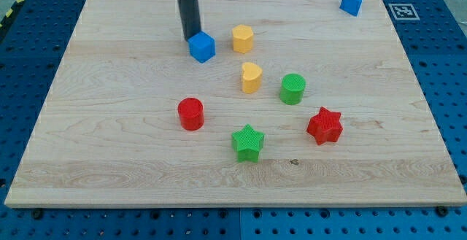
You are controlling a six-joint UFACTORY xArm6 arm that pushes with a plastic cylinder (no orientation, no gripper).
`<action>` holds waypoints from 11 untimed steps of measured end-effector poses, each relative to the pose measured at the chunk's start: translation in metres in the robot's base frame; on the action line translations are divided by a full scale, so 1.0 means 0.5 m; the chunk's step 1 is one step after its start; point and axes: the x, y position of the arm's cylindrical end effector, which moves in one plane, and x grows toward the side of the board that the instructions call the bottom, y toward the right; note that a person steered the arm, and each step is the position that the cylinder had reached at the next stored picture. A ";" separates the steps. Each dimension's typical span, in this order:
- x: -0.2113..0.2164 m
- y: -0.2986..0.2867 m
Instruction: Move the yellow hexagon diagonally to the top right of the yellow heart
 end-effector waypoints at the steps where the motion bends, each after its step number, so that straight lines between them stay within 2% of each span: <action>1: 0.069 0.057; 2: 0.079 0.082; 4: 0.031 0.098; 6: 0.036 0.181; 8: -0.011 0.217; 11: -0.155 0.263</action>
